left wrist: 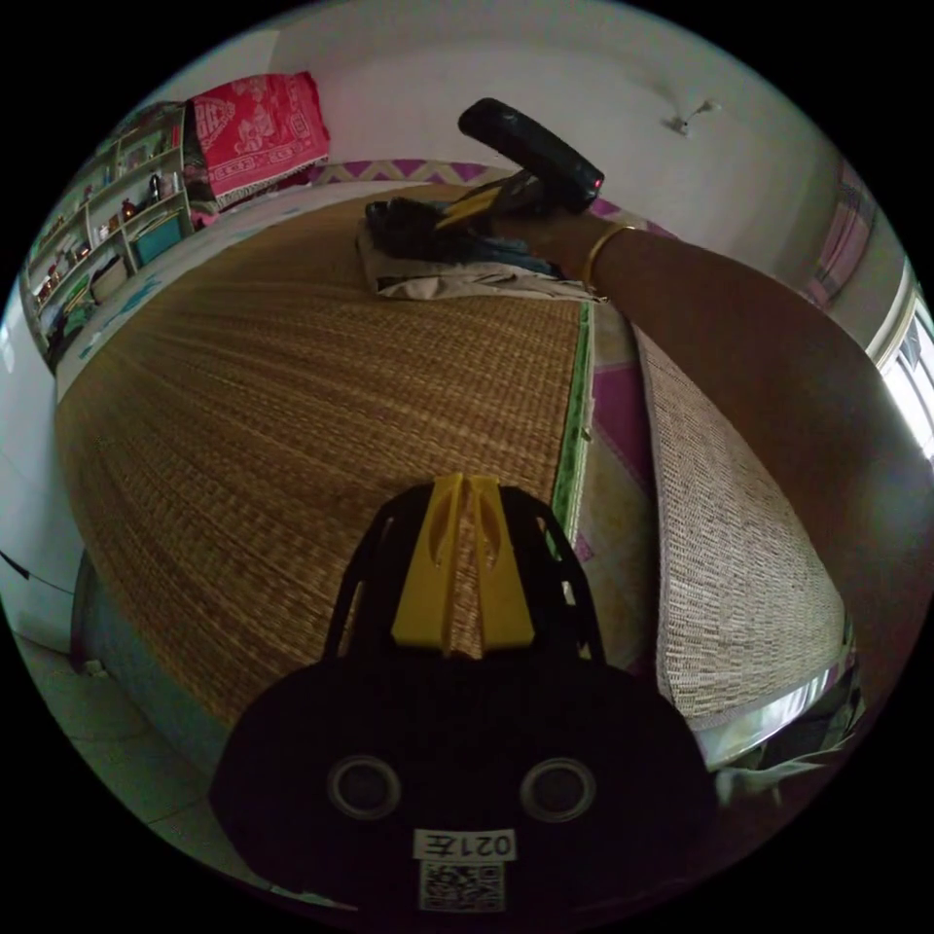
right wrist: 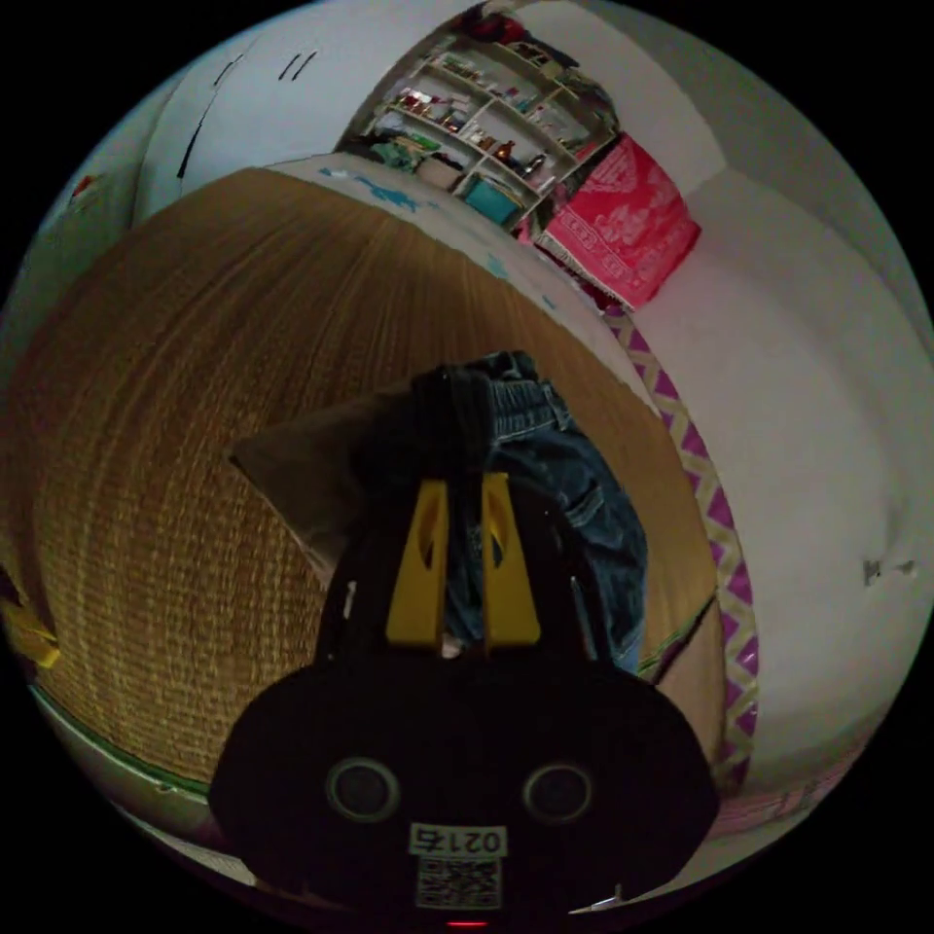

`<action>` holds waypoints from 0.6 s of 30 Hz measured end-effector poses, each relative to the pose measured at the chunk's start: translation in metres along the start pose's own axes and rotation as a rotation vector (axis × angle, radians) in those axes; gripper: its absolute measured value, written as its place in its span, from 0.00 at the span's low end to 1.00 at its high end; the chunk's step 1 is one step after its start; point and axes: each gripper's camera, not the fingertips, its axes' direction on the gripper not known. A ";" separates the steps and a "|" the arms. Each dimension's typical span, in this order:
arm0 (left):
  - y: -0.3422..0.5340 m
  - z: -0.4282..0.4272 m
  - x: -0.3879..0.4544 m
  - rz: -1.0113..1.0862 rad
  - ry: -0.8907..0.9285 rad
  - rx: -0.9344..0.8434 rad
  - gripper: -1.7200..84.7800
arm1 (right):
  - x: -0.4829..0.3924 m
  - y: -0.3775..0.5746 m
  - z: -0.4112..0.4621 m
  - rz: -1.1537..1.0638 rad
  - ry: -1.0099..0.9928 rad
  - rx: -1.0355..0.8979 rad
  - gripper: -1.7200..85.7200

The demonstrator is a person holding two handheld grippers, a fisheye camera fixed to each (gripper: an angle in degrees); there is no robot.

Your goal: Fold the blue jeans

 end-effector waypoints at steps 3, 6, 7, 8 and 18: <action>0.002 -0.004 -0.003 0.001 -0.004 0.001 0.01 | 0.059 0.007 -0.032 0.273 -0.164 0.065 0.08; 0.003 -0.007 -0.005 0.005 -0.016 0.000 0.01 | 0.124 0.033 -0.080 0.481 -0.219 0.140 0.07; 0.003 -0.008 -0.006 0.006 -0.020 0.000 0.01 | 0.146 0.046 -0.102 0.521 -0.222 0.156 0.07; 0.004 -0.009 -0.006 0.006 -0.022 0.000 0.01 | 0.156 0.053 -0.114 0.530 -0.218 0.164 0.07; 0.004 -0.017 -0.025 -0.017 0.005 -0.009 0.01 | 0.161 0.171 -0.358 0.341 0.067 0.054 0.07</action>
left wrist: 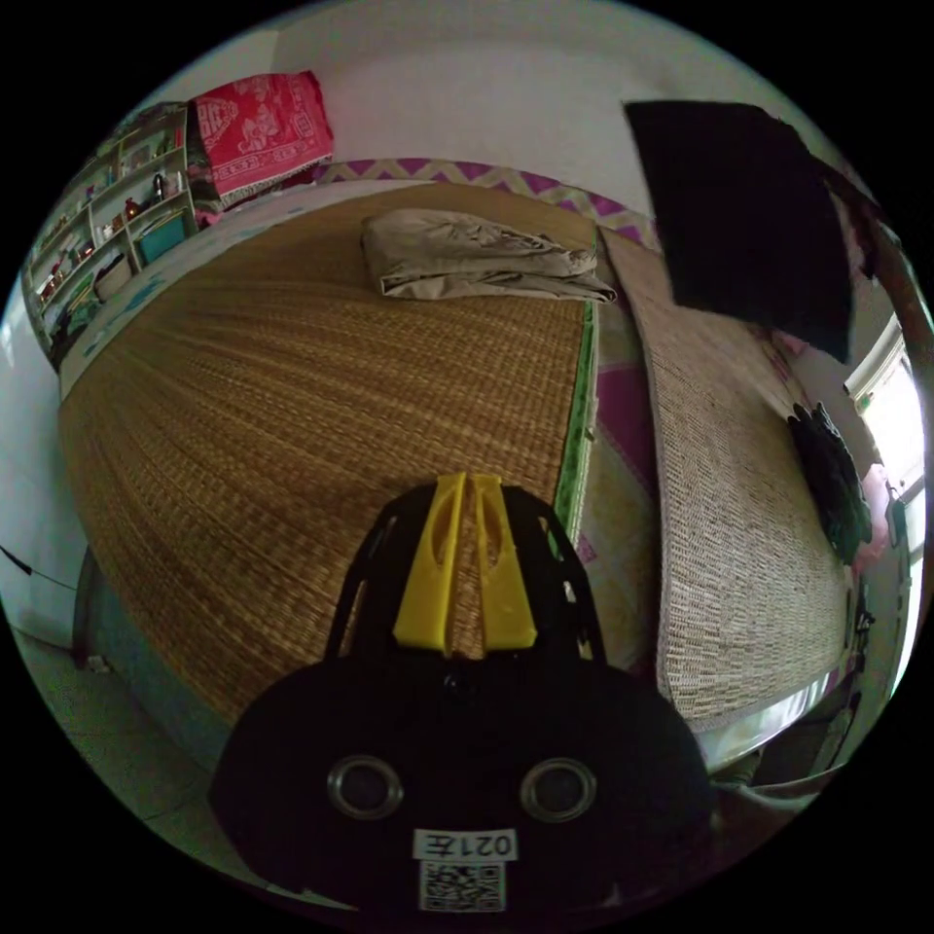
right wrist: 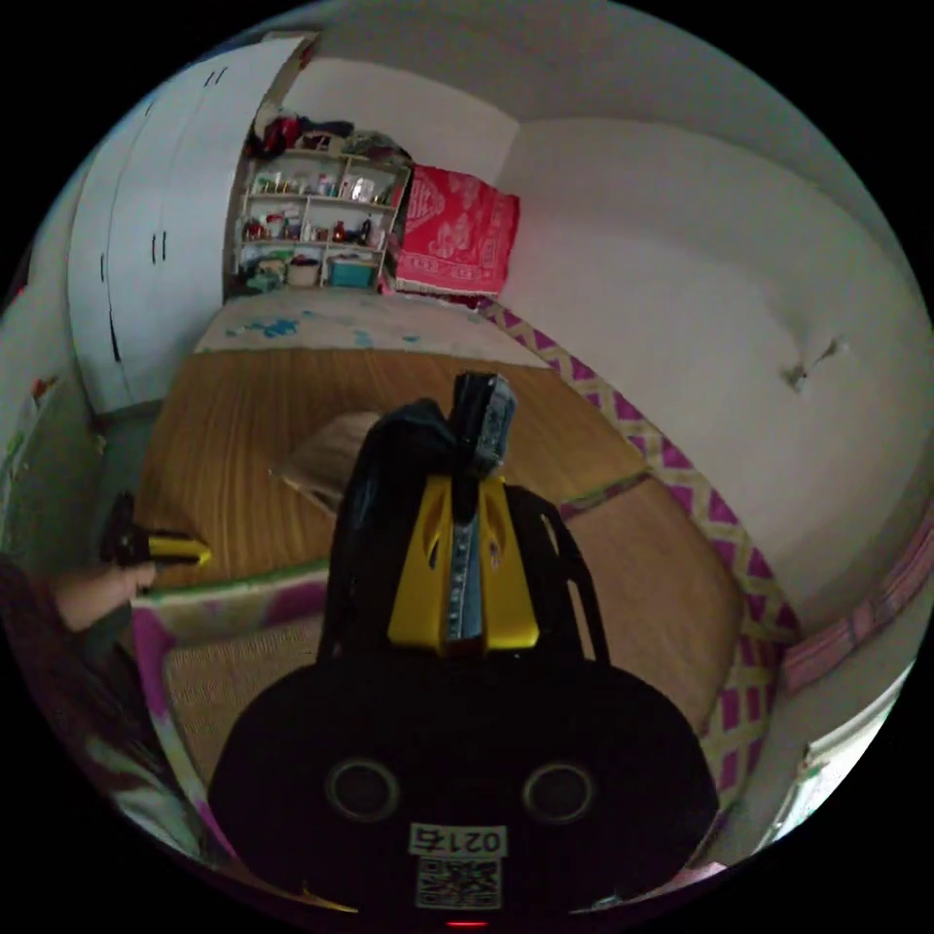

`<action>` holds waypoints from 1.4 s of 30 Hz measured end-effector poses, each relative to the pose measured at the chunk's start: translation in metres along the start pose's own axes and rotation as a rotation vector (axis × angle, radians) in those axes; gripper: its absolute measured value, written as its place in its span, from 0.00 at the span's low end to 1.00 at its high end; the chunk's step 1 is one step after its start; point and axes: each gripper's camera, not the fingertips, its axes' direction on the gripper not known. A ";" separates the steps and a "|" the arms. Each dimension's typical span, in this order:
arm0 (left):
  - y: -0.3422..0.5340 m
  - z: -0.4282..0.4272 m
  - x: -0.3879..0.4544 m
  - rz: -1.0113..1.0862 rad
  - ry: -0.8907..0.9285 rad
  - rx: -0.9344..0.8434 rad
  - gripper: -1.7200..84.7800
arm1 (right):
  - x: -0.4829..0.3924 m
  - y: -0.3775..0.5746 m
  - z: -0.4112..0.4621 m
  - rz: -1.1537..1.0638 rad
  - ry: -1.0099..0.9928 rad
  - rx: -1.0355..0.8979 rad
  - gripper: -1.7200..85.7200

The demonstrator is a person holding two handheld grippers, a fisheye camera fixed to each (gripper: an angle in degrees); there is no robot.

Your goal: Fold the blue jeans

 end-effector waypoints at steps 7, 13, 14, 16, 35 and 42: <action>0.003 -0.018 -0.003 0.022 0.107 0.015 0.01 | -0.193 0.137 0.028 -0.325 0.098 -0.380 0.07; 0.040 -0.056 0.037 0.157 0.208 0.075 0.01 | -0.273 0.225 0.026 -0.184 0.019 -0.292 0.07; 0.044 -0.058 0.038 0.158 0.217 0.076 0.01 | -0.271 0.228 0.020 -0.164 0.014 -0.280 0.07; 0.055 -0.062 0.039 0.149 0.266 0.068 0.01 | -0.263 0.242 0.012 -0.128 -0.098 -0.331 0.09; 0.073 -0.075 0.070 0.200 0.321 0.063 0.01 | -0.072 0.356 -0.096 0.547 -0.329 0.090 0.08; 0.055 -0.063 0.123 0.276 0.401 0.085 0.01 | 0.080 0.569 -0.298 1.012 0.077 0.349 0.08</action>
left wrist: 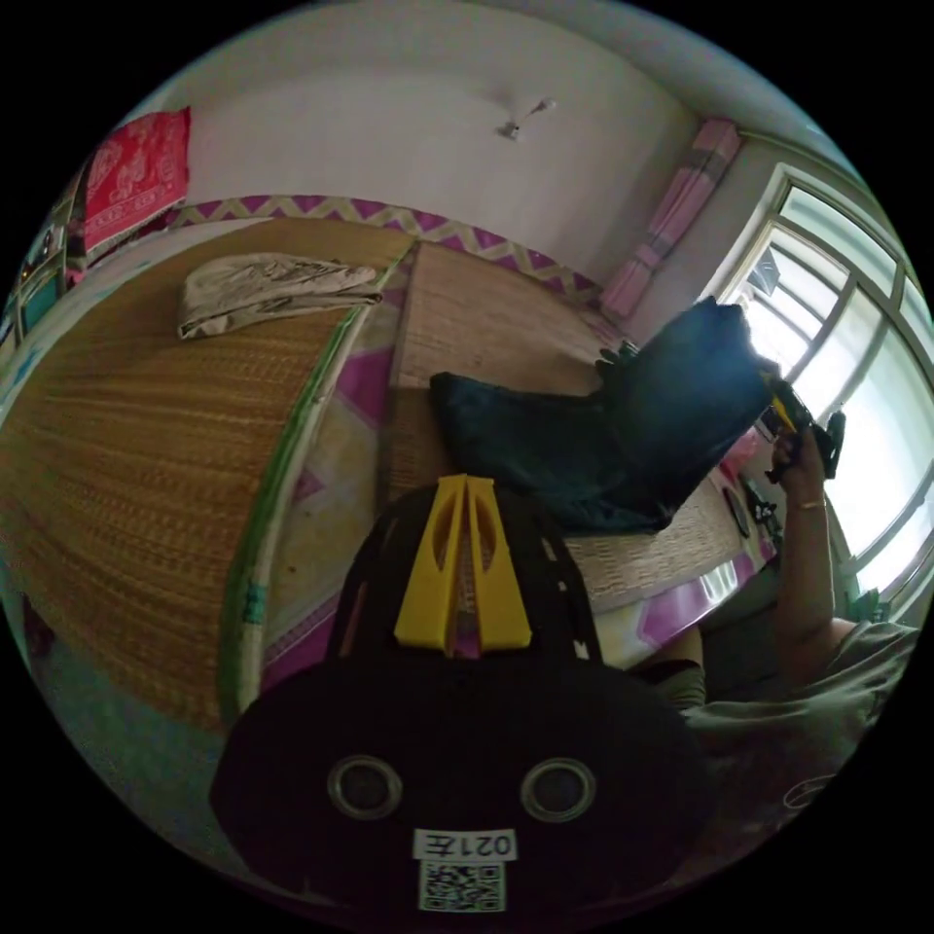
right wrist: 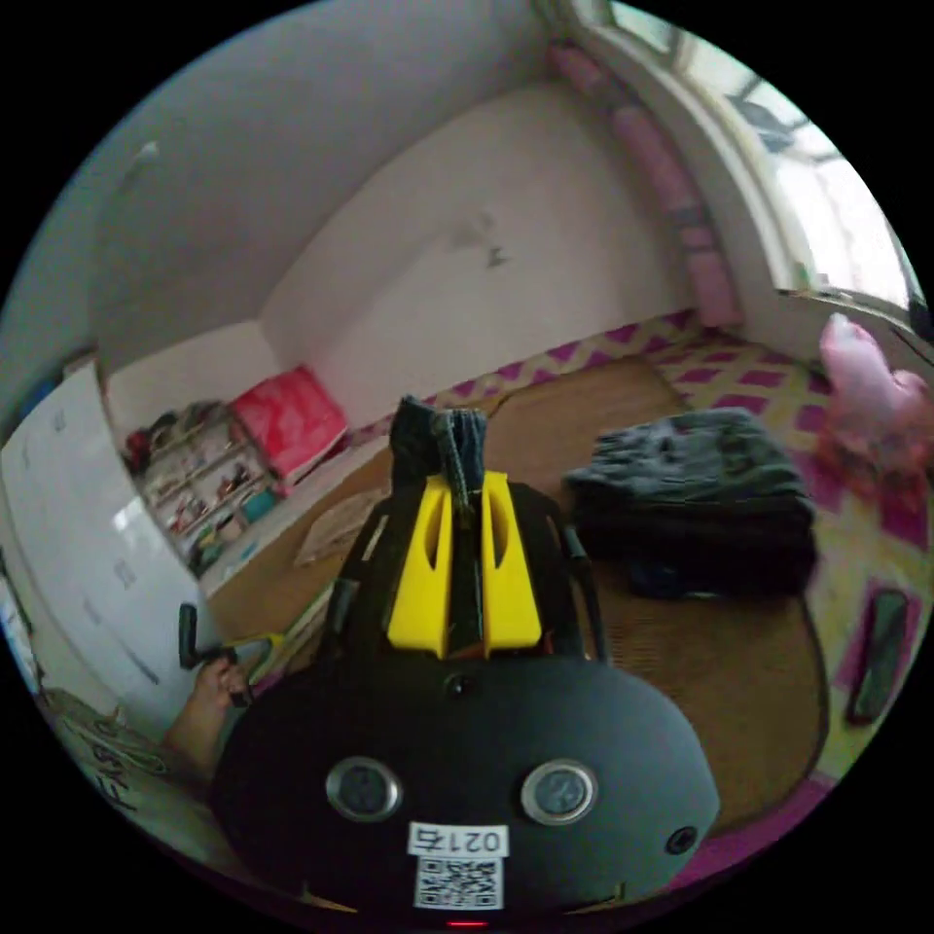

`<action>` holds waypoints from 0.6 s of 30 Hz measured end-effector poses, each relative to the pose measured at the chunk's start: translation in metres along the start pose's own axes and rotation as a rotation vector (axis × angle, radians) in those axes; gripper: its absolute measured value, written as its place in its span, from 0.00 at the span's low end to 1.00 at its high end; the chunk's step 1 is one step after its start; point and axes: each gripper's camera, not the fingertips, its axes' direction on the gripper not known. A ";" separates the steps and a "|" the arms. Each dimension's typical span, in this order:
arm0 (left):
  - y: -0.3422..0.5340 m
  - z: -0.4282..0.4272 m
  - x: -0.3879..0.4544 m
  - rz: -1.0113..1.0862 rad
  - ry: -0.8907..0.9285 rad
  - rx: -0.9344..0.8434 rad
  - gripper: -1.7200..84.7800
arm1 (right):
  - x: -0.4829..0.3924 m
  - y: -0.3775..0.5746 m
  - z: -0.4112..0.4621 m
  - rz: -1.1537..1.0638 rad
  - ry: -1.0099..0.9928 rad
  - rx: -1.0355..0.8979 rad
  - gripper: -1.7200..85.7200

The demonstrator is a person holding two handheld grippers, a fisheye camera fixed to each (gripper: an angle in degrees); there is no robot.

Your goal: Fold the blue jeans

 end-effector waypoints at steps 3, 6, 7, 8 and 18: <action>-0.015 0.021 0.026 0.039 0.038 -0.028 0.01 | 0.099 0.022 -0.022 0.191 0.129 -0.068 0.08; -0.027 0.043 0.057 0.096 0.047 -0.071 0.01 | 0.191 0.076 -0.014 0.423 0.167 -0.215 0.08; -0.030 0.049 0.071 0.131 0.049 -0.087 0.01 | 0.212 0.100 -0.016 0.504 0.143 -0.220 0.08; -0.032 0.051 0.078 0.153 0.048 -0.092 0.01 | 0.218 0.108 -0.021 0.522 0.110 -0.196 0.08; -0.046 0.144 0.226 0.627 0.083 -0.186 0.15 | 0.188 0.121 -0.077 0.324 0.352 -0.116 0.15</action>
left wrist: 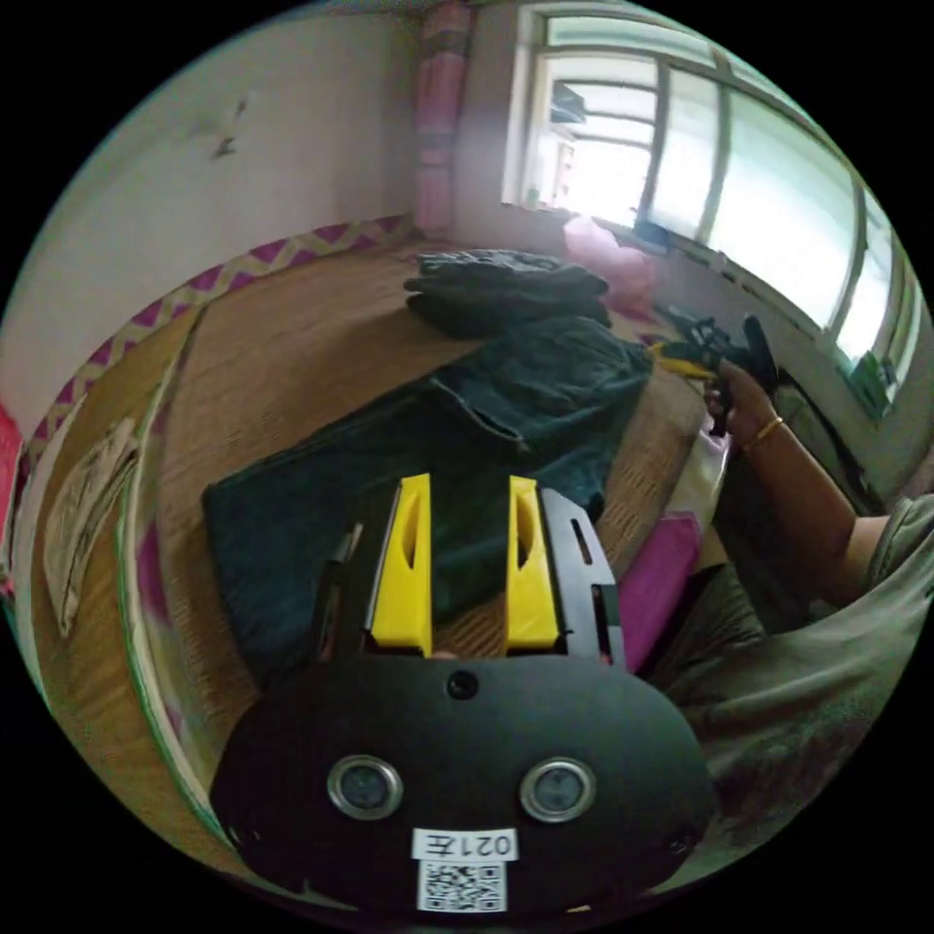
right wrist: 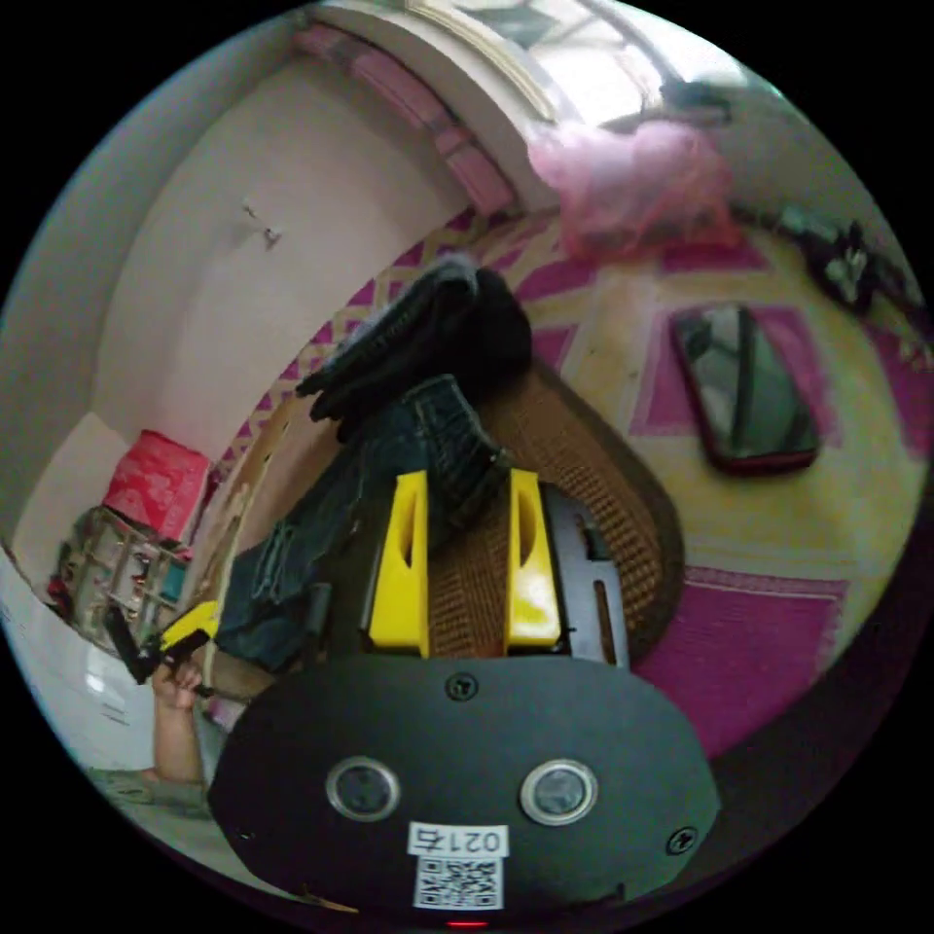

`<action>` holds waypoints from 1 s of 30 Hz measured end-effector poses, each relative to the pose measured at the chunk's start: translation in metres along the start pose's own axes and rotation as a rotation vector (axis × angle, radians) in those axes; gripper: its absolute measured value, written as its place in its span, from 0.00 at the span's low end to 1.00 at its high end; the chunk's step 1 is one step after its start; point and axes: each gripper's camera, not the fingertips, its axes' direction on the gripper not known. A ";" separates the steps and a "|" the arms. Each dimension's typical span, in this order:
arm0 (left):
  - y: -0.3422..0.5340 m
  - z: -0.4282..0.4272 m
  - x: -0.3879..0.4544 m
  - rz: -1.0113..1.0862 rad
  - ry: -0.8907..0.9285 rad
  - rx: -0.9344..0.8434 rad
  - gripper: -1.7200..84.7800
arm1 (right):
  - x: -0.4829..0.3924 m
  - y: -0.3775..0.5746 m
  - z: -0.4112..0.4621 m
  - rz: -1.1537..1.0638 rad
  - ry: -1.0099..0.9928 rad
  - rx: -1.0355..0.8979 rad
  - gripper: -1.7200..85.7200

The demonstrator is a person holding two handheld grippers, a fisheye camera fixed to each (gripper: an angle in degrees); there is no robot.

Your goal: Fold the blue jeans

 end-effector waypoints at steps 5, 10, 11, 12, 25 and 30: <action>-0.035 0.051 0.032 0.100 -0.092 -0.085 0.16 | -0.073 0.020 -0.013 -0.307 0.008 0.018 0.15; -0.038 0.080 0.026 0.076 -0.127 -0.160 0.12 | -0.124 0.050 0.037 -0.490 -0.006 -0.169 0.18; -0.038 0.080 0.023 0.066 -0.119 -0.162 0.11 | -0.128 0.054 0.043 -0.508 -0.002 -0.185 0.18; -0.037 0.077 0.014 0.034 -0.098 -0.153 0.10 | -0.137 0.062 0.052 -0.542 0.025 -0.207 0.18; 0.149 -0.209 -0.256 -0.562 -0.189 0.370 0.08 | -0.166 0.082 0.059 -0.598 0.085 -0.180 0.19; 0.287 -0.244 -0.370 -0.866 -0.253 0.324 0.08 | -0.178 0.087 0.060 -0.611 0.109 -0.179 0.19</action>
